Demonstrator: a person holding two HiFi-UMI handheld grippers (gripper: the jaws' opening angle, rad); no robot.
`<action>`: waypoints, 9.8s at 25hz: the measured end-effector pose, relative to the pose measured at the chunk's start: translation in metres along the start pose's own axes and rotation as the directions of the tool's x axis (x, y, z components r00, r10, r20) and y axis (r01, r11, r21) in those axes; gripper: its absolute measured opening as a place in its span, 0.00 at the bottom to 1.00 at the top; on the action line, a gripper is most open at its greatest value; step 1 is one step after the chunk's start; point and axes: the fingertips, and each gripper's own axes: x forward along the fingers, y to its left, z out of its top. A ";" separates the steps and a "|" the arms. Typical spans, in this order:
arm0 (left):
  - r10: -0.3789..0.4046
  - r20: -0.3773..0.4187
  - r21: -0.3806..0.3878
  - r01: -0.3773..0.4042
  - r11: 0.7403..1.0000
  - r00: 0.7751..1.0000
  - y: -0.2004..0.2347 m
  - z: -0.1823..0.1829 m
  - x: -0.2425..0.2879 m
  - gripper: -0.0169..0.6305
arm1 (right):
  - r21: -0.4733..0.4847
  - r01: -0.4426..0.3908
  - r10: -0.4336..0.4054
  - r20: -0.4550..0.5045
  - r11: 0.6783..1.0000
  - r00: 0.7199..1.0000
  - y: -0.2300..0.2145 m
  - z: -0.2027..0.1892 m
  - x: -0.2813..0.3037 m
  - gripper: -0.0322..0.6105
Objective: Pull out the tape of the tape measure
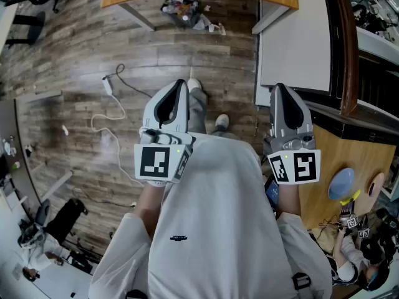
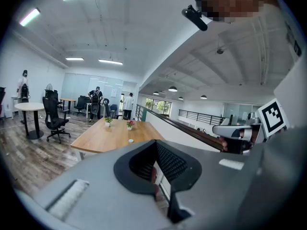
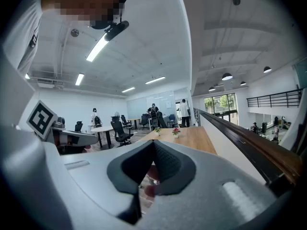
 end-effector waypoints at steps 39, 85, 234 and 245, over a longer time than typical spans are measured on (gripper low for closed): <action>-0.033 0.205 0.008 0.032 0.999 0.978 0.071 0.040 -0.039 0.32 | -0.063 -0.086 0.091 0.072 0.994 0.993 0.082 0.033 0.034 0.35; -0.015 0.095 0.090 0.007 0.996 0.995 0.077 0.114 0.234 0.33 | 0.047 -0.155 0.151 0.087 0.987 0.985 -0.114 0.079 0.249 0.36; 0.281 -0.579 -0.061 -0.384 0.921 0.765 0.219 -0.172 0.652 0.46 | 0.143 -0.386 0.412 -0.291 0.911 0.863 -0.255 0.010 0.621 0.34; 0.304 -0.581 -0.048 -0.405 0.913 0.755 0.223 -0.162 0.660 0.40 | 0.155 -0.370 0.400 -0.279 0.916 0.873 -0.256 0.021 0.627 0.34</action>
